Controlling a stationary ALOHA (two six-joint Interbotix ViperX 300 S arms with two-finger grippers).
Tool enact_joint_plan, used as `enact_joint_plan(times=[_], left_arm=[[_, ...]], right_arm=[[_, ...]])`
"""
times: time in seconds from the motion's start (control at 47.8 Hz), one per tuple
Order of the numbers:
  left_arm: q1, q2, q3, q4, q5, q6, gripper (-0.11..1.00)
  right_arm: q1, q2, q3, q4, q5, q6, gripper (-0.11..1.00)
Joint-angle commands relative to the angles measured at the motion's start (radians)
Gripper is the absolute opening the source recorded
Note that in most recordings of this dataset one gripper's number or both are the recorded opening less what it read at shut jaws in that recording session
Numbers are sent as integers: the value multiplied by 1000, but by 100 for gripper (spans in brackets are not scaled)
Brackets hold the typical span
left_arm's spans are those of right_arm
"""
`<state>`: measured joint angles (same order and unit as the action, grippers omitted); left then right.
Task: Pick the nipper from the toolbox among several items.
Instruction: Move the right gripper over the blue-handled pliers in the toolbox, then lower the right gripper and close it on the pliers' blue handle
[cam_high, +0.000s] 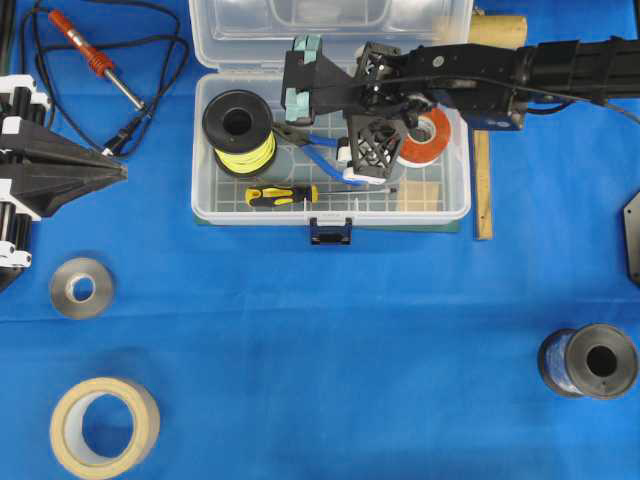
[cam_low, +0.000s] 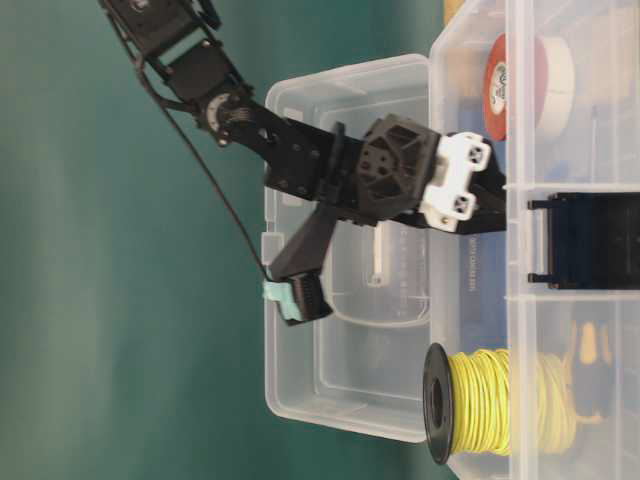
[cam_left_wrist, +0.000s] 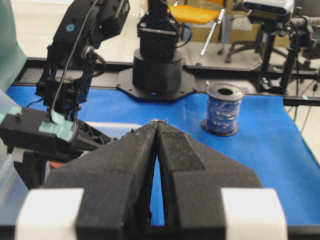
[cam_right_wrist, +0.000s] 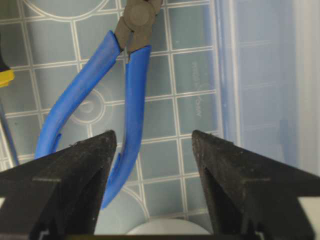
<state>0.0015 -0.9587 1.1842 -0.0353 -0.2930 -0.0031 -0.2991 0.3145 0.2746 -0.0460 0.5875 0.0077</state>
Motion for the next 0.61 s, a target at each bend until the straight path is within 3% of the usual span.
enact_joint_plan(times=[0.0, 0.167, 0.334, 0.585], left_arm=[[0, 6, -15, -3, -5, 0, 0], [6, 8, -14, -5, -5, -3, 0], [17, 8, -12, -5, -5, -12, 0], [21, 6, -12, -5, -2, -12, 0]], right_arm=[[5, -6, -23, 5, -15, -2, 63], [8, 3, -23, 5, -35, -6, 54], [8, -11, -20, 3, -32, -6, 13], [-2, -199, 17, 2, -26, 5, 13]])
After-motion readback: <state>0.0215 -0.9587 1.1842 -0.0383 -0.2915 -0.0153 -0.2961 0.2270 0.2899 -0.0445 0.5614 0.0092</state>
